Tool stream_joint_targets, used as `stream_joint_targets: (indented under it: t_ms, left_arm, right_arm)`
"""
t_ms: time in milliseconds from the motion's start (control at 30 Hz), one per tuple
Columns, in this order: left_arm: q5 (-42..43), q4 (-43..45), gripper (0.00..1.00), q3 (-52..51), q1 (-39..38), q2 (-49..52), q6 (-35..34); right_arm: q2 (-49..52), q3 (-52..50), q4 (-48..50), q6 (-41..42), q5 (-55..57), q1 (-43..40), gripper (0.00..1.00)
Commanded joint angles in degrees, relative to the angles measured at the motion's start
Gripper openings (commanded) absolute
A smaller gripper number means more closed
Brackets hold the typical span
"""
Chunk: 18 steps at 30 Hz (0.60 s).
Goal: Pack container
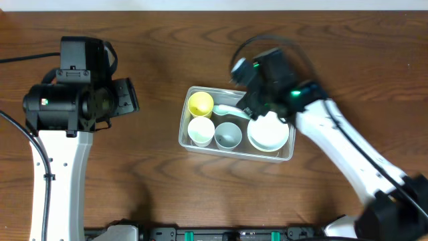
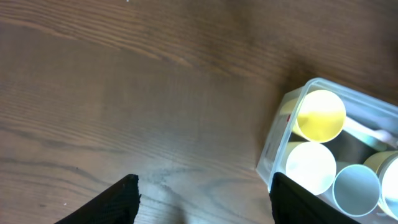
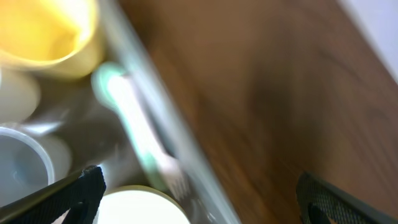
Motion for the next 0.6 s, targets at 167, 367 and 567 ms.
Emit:
stream_joint_targets:
  t_ms: [167,367,567]
  left_arm:
    - [-0.5,3.4,0.86,0.6,-4.8,2.8,3.6]
    - [-0.5,3.8,0.98,0.6,-5.9,9.0,3.6]
    - [-0.5,3.8,0.98,0.6,-5.9,13.0,3.6]
  right_arm:
    - [-7.1,1.4,-2.5,18.3,-5.3,-19.1,0.99]
    - [-6.7,1.4,-5.0,18.3,-5.2,-25.9,0.99]
    - [-6.7,1.4,-5.6,17.6,-6.3,-26.7,0.99]
